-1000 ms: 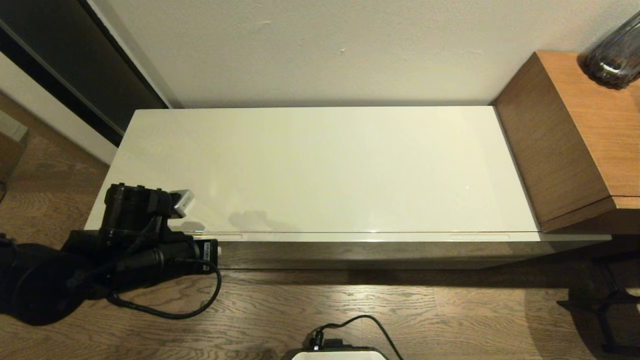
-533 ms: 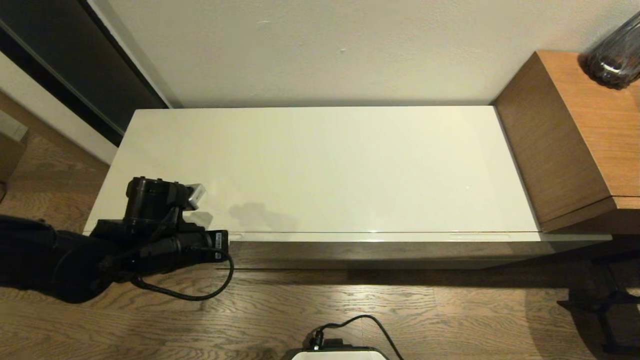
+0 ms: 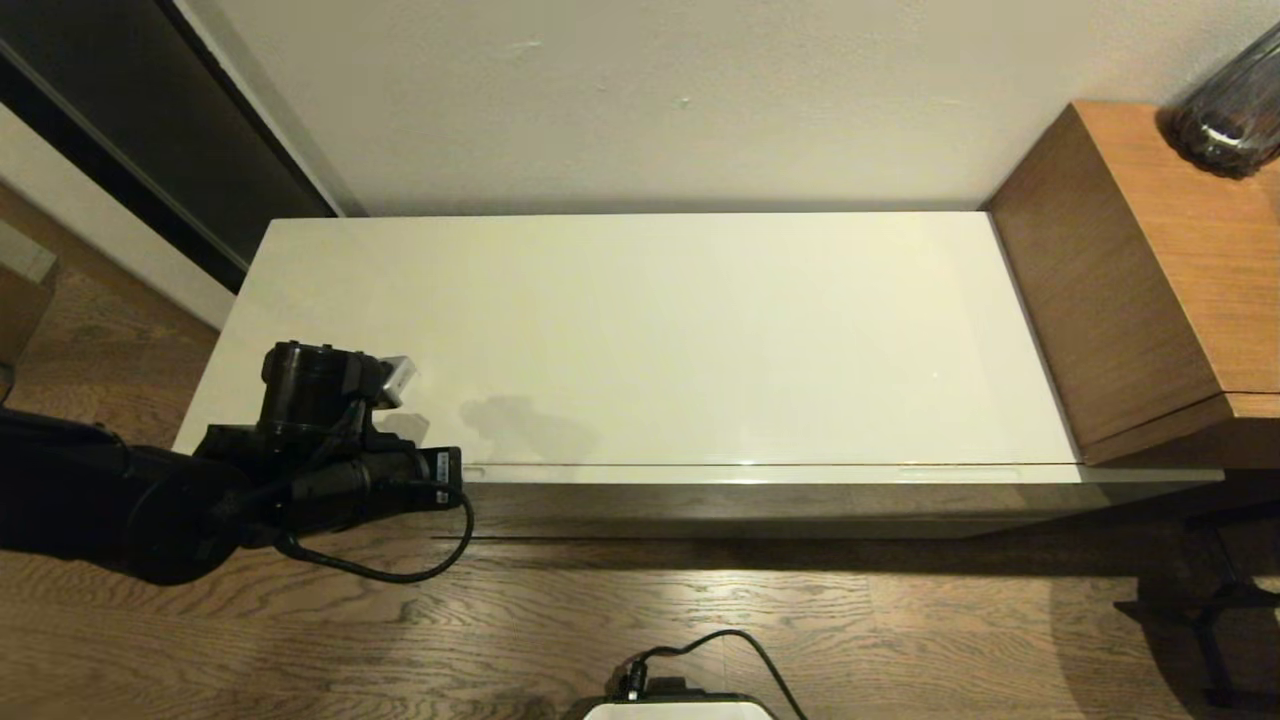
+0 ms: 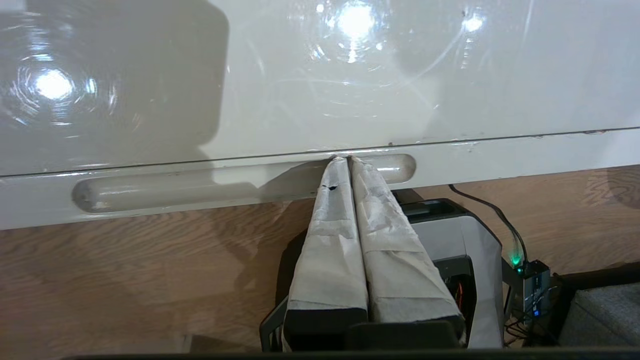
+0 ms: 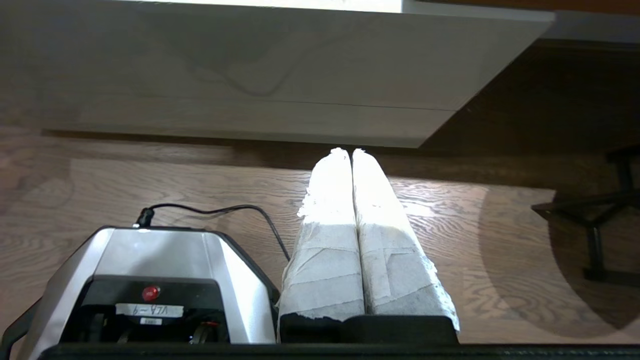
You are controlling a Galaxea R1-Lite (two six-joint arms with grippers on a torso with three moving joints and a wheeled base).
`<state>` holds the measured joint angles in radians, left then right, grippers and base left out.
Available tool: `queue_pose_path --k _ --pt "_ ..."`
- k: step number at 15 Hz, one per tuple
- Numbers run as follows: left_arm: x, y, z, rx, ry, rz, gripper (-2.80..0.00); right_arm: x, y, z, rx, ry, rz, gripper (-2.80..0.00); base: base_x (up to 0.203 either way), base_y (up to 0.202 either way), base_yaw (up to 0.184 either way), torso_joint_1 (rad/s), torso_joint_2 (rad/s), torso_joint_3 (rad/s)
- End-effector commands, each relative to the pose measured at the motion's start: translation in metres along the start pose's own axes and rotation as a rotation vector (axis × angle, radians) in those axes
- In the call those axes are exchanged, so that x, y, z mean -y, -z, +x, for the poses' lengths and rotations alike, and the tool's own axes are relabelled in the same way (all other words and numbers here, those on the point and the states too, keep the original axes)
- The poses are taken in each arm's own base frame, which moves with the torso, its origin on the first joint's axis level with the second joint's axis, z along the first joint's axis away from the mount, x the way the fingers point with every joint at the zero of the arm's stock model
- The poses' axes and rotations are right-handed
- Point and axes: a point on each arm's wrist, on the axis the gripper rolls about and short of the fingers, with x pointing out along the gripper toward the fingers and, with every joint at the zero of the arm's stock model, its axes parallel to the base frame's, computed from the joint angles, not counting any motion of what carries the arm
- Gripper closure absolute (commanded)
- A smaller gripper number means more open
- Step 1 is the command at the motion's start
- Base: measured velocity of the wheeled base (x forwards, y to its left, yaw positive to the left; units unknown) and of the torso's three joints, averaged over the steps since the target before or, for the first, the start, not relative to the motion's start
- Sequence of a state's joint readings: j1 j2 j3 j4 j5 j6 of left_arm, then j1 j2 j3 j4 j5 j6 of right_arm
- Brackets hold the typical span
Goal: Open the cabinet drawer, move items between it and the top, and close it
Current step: Open the drawer
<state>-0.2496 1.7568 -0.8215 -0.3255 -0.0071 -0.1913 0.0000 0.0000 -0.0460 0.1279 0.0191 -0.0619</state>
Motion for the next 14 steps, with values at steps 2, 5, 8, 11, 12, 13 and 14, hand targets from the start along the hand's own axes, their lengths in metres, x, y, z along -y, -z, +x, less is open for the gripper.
queue_pose_path --k 2,5,8,11,12,13,14 --pt "-0.002 0.008 0.009 -0.041 -0.015 0.001 0.00 0.000 0.000 0.000 -0.002 -0.001 -0.001 0.00 0.000 0.000 0.000 0.000 0.00 0.000" --pt "-0.007 0.037 0.020 -0.155 -0.032 0.036 0.00 0.000 0.000 0.000 -0.002 -0.001 -0.001 0.00 0.000 0.000 0.000 0.000 0.00 0.000" --pt "-0.014 0.069 0.033 -0.292 -0.047 0.062 0.00 0.000 0.000 0.000 -0.002 -0.001 -0.001 0.00 0.000 0.000 0.000 0.000 0.00 0.000" --pt "-0.017 0.088 0.015 -0.355 -0.013 0.084 0.00 0.000 0.000 0.000 -0.002 -0.001 -0.001 0.00 0.000 0.000 0.000 0.000 0.00 0.000" --pt "-0.016 0.087 0.001 -0.338 0.018 0.084 0.00 0.000 0.000 0.000 -0.002 -0.001 -0.001 0.00 0.000 0.000 0.000 0.000 0.00 0.000" --pt "-0.015 0.086 -0.015 -0.315 0.043 0.083 0.00 0.000 0.000 0.000 -0.002 -0.001 -0.001 0.00 0.000 0.000 0.000 0.000 0.00 0.000" --pt "-0.014 0.086 -0.029 -0.299 0.062 0.082 0.00 0.000 0.000 0.000 -0.002 -0.001 -0.001 0.00 0.000 0.000 0.000 0.000 0.00 0.000"
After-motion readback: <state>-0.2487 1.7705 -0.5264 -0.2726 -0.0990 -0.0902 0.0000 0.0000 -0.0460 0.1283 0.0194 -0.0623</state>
